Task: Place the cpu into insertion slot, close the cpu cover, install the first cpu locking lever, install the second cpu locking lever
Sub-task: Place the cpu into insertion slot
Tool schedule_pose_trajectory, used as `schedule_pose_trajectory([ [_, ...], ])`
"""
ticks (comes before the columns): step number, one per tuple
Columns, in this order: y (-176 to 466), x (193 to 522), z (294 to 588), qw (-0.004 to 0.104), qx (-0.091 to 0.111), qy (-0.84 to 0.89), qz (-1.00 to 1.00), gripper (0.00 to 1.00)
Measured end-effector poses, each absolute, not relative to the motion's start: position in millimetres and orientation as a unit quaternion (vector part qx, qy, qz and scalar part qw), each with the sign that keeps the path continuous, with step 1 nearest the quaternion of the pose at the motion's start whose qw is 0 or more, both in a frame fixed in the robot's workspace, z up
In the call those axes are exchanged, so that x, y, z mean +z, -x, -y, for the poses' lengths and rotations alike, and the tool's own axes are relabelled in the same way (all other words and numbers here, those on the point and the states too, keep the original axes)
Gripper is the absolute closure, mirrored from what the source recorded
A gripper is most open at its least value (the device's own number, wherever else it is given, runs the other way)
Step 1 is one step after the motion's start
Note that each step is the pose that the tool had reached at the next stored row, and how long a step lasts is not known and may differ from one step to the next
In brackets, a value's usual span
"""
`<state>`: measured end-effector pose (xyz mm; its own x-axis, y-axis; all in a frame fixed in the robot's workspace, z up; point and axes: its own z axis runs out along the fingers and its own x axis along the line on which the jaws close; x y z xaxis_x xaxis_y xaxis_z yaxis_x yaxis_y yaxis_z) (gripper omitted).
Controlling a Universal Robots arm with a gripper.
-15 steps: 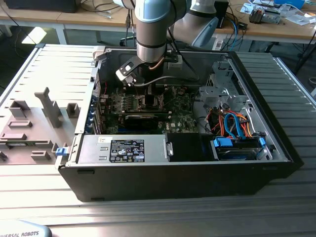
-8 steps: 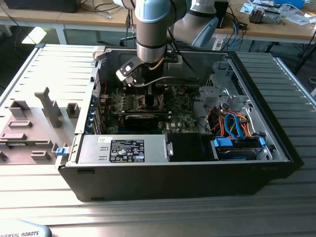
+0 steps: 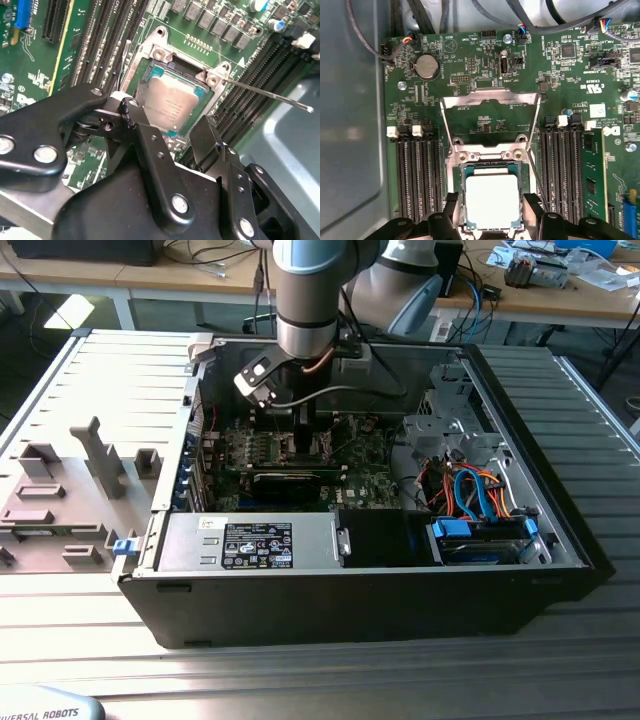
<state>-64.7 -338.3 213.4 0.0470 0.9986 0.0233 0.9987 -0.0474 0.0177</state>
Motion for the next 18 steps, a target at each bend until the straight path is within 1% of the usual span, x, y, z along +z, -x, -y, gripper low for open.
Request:
schedule_pose_trajectory([
  [1, 64.7, 213.5, 338.2, 0.004, -0.017, 0.724, 0.690, 0.40],
  [2, 64.8, 213.8, 338.2, 0.005, -0.018, 0.724, 0.690, 0.46],
  [4, 64.7, 214.2, 338.2, 0.006, -0.018, 0.724, 0.690, 0.46],
  [5, 64.8, 214.2, 338.2, 0.006, -0.018, 0.723, 0.690, 0.59],
  [7, 64.7, 214.4, 338.2, 0.006, -0.018, 0.722, 0.691, 0.71],
  [8, 64.7, 214.4, 338.3, 0.006, -0.018, 0.722, 0.692, 0.71],
  [9, 64.8, 214.4, 338.3, 0.006, -0.018, 0.721, 0.692, 0.77],
  [10, 64.7, 214.3, 338.3, 0.006, -0.018, 0.721, 0.693, 0.77],
  [12, 64.5, 213.6, 338.3, 0.007, -0.017, 0.719, 0.695, 0.89],
  [18, 64.3, 210.0, 338.4, 0.007, -0.011, 0.714, 0.700, 0.89],
])
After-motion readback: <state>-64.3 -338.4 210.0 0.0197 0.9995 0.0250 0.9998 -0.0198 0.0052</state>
